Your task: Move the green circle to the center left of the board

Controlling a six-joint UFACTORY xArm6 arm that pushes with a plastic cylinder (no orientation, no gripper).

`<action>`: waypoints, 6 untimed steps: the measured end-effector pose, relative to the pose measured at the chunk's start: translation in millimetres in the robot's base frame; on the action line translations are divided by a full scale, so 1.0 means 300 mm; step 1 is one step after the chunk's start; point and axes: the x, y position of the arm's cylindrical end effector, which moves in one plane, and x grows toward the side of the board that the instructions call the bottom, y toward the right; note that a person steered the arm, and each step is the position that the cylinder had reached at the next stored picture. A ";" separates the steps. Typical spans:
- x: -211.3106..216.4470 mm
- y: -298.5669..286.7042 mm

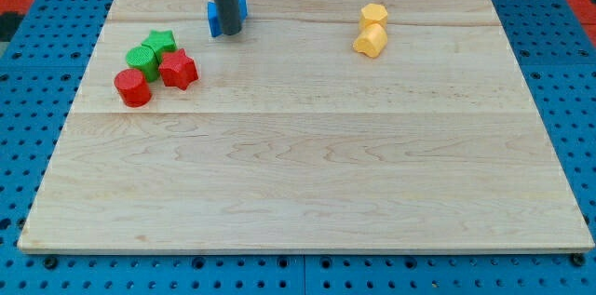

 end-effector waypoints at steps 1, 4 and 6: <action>0.091 -0.019; 0.292 -0.443; 0.376 -0.439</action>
